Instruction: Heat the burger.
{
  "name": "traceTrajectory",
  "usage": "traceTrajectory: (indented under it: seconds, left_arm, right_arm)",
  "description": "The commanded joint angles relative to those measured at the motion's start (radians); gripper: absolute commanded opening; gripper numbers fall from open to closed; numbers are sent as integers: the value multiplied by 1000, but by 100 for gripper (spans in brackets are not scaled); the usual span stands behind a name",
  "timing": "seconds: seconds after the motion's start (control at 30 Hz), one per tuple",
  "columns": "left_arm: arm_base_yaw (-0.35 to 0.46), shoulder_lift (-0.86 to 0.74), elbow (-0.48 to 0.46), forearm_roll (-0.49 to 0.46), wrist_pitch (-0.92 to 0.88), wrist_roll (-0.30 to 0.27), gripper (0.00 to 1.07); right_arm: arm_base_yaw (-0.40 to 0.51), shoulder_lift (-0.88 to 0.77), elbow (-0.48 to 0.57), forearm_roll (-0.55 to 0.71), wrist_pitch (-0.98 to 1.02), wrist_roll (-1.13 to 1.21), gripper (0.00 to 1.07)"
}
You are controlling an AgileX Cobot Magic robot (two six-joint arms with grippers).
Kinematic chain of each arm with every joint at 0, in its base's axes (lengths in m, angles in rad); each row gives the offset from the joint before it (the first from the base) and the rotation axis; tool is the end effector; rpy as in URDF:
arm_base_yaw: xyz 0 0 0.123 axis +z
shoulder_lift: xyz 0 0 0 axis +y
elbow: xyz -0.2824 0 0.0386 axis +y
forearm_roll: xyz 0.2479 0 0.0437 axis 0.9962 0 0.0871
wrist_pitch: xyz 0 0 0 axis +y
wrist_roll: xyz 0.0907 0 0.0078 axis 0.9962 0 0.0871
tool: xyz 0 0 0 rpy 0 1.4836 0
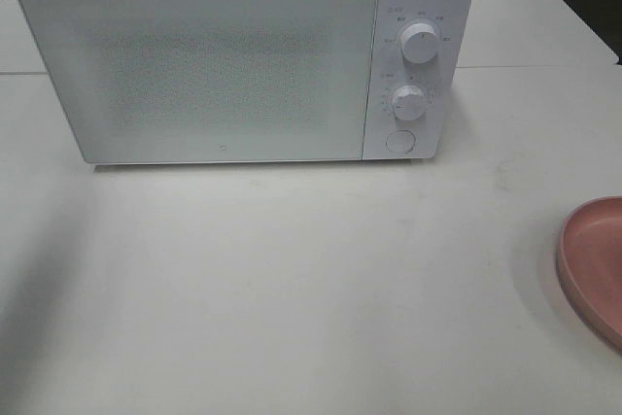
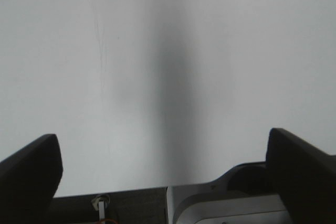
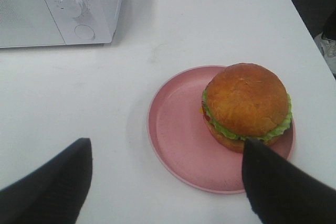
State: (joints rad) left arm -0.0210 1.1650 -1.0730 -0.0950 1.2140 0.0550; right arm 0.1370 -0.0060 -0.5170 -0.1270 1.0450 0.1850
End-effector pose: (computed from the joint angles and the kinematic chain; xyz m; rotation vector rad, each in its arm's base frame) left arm 0.2059 -0.0124 0.3333 0.0817 2.7845 -0.1239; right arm -0.0061 -0.0109 0.2836 0.0544 1.9990 0.0558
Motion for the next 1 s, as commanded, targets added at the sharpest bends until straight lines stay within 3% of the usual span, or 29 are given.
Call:
traceTrajectory:
  seconds: [0.03, 0.1, 0.13, 0.2, 0.23, 0.27, 0.33, 0.53, 1.0]
  left_arm:
    - [3, -104, 141, 35, -6, -35, 98]
    - [3, -130, 170, 35, -20, -42, 98]
    - [3, -183, 244, 37, -54, -55, 98]
    - [3, -204, 274, 37, -68, -55, 98]
    - [3, -256, 345, 37, -84, -55, 98]
    - [3, -256, 345, 37, -84, -55, 98]
    - [3, -321, 432, 38, -105, -55, 98]
    - [3, -473, 560, 41, -150, -55, 98]
    - [3, -877, 574, 37, -180, -55, 98]
  right_arm:
    - [-7, -26, 2, -4, -6, -4, 75]
    - [-7, -26, 2, -4, -6, -4, 75]
    - [-7, -26, 2, -4, -6, -4, 75]
    - [-7, -26, 2, -4, -6, -4, 75]
    - [-7, -26, 2, -4, -6, -4, 75]
    - [-7, -26, 2, -4, -6, -4, 75]
    - [-7, -26, 2, -4, -6, -4, 75]
    - [-7, -26, 2, -4, -6, -4, 75]
    - [-7, -26, 2, -4, -6, -4, 75]
